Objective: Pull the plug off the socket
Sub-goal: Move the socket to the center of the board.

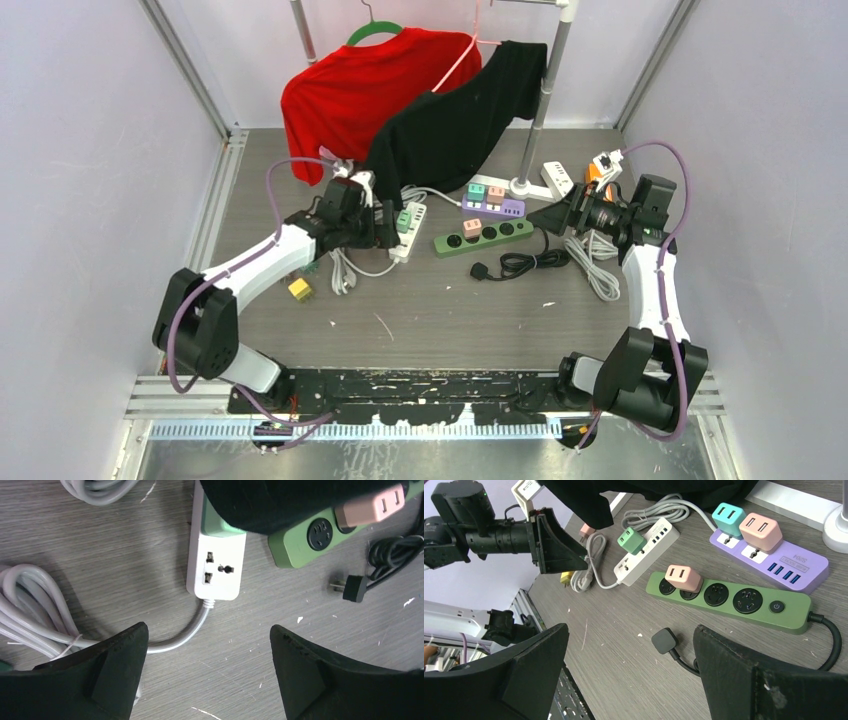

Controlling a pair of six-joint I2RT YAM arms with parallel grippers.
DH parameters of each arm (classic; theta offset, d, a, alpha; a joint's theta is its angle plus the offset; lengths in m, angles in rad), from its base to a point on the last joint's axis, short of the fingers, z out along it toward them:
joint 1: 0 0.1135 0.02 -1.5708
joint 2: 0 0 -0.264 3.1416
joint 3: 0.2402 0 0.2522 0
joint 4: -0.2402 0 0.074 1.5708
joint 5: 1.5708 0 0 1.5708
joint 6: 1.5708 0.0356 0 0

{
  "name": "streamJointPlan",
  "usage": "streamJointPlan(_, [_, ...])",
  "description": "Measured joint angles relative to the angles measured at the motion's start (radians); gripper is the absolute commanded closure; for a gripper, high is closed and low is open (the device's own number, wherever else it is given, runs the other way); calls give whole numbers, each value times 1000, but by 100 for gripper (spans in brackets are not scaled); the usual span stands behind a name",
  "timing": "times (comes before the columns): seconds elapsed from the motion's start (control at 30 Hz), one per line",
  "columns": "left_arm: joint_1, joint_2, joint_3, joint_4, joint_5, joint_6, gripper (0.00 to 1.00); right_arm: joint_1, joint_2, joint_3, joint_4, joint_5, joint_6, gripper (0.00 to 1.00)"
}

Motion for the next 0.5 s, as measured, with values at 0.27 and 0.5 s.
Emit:
streamJointPlan(0.27, [-14, 103, 92, -73, -48, 16, 21, 0, 18, 0, 0, 1, -3, 0])
streamJointPlan(0.5, [-53, 179, 93, -55, -55, 89, 13, 0, 22, 0, 0, 1, -4, 0])
